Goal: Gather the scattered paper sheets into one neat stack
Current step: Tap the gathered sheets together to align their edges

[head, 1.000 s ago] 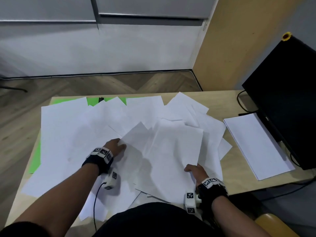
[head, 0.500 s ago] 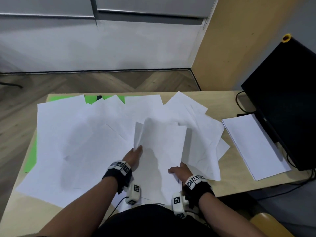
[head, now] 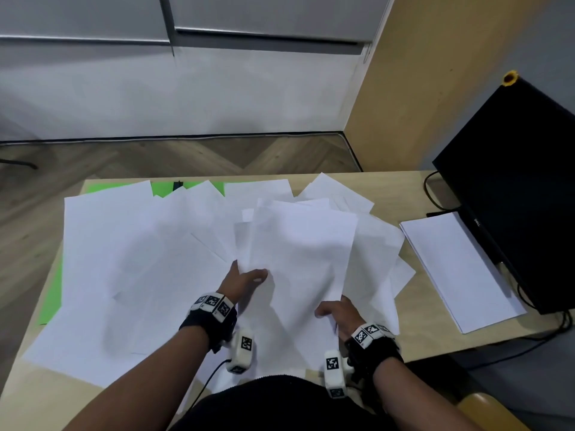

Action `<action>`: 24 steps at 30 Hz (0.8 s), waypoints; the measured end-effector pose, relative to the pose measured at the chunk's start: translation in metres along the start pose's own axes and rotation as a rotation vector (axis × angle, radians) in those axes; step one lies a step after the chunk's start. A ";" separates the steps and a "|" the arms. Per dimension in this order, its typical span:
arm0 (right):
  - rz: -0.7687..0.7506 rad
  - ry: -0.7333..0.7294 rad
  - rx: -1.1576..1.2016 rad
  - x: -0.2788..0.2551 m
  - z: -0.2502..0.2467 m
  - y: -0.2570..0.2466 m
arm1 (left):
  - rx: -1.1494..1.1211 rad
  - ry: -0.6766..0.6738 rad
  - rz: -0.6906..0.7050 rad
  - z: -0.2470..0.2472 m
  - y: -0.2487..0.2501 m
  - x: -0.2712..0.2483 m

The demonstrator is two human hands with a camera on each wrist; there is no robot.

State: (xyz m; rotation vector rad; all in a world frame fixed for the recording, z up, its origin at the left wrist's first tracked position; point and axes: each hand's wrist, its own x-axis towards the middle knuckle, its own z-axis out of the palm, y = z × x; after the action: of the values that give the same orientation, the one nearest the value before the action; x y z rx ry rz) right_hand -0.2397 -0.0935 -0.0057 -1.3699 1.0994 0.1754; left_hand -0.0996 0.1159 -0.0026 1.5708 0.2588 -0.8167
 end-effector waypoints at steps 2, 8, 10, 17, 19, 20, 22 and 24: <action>-0.012 -0.021 0.068 -0.001 -0.001 -0.001 | -0.069 -0.066 0.060 0.013 0.013 -0.014; -0.280 -0.050 0.103 -0.018 -0.003 -0.037 | 0.157 0.114 0.324 0.017 0.062 -0.027; -0.388 0.024 0.057 -0.026 -0.004 -0.057 | 0.090 0.124 0.409 0.019 0.083 -0.031; -0.676 0.248 -0.009 -0.040 -0.004 -0.096 | 0.017 0.071 0.665 0.016 0.122 -0.046; -0.698 0.227 0.008 -0.038 -0.001 -0.097 | 0.060 0.066 0.670 0.013 0.117 -0.044; -0.698 0.226 0.019 -0.035 0.000 -0.096 | 0.077 0.067 0.666 0.011 0.113 -0.041; -0.691 0.211 0.026 -0.033 0.003 -0.095 | 0.088 0.073 0.647 0.009 0.106 -0.038; -0.691 0.187 0.030 -0.030 0.006 -0.094 | 0.103 0.084 0.600 0.010 0.100 -0.036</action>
State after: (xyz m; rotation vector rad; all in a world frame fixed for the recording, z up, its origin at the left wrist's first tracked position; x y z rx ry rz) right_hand -0.1891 -0.0990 0.0785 -1.6838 0.7159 -0.4777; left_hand -0.0684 0.0981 0.0980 1.6556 -0.1960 -0.2984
